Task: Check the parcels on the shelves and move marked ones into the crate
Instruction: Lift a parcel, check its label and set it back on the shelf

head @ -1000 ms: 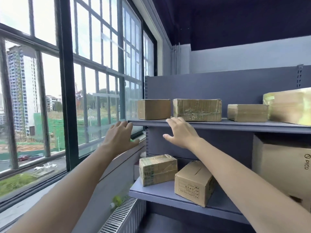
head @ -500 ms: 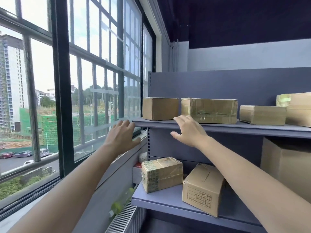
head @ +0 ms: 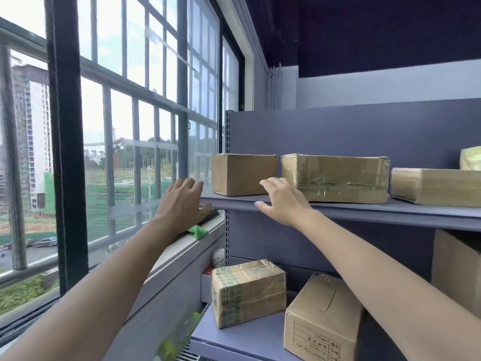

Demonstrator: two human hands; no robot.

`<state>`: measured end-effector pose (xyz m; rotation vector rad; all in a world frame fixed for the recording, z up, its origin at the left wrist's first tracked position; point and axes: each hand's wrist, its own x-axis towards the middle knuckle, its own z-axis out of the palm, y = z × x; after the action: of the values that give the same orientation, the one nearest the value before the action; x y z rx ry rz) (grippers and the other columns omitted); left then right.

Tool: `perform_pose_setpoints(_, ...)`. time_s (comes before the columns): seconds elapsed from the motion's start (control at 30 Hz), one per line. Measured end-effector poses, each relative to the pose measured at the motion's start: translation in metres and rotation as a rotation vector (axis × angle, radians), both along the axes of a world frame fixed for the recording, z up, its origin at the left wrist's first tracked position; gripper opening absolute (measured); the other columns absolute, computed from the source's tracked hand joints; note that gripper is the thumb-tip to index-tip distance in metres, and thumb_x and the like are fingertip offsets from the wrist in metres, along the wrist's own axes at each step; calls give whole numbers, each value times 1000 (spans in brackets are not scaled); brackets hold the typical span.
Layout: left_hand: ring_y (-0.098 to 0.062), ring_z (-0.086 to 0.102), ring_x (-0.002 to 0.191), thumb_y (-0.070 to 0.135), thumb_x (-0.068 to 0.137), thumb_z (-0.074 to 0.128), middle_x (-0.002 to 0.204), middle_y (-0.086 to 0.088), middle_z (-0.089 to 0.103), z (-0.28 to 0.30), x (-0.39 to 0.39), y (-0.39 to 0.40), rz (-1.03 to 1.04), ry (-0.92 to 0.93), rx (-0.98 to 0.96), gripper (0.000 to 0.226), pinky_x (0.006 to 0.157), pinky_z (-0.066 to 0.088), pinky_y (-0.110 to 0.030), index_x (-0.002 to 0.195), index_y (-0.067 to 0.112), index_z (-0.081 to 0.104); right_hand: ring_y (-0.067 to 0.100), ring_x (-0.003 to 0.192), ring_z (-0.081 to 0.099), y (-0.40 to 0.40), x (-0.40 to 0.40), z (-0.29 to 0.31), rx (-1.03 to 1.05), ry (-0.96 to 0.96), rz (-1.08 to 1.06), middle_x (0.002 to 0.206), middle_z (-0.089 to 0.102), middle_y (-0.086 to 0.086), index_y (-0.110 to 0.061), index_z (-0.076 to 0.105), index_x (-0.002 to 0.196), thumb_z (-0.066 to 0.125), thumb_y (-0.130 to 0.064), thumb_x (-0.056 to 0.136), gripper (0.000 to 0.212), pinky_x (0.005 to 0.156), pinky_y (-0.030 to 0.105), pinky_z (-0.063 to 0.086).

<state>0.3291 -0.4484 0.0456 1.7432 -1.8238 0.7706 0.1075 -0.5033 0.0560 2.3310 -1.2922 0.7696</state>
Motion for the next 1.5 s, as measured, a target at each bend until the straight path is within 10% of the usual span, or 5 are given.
perform_pose_setpoints(0.9,-33,41,123,49,89,50,131,-16,49,32,25,-115,-190,97,-109,65,99,36,-41,135,4,39,24,131,32,-77,42,21,-20,-128,-181,141,41,6,-10,36,136,46,-42,92,56,101,39,35)
perform_pose_setpoints(1.23,-33,10,142,66,79,51,154,-19,13,30,9,-147,-299,383,-36,102,114,13,-44,149,10,2,27,129,35,-79,45,18,77,-116,-249,139,43,10,-8,37,133,46,-45,92,56,100,41,37)
perform_pose_setpoints(1.5,-36,17,138,68,62,58,149,-21,20,30,10,-157,-397,608,121,118,111,17,-46,149,14,-1,26,129,36,-81,44,19,73,-114,-250,140,43,9,-9,37,133,45,-44,93,54,98,40,38)
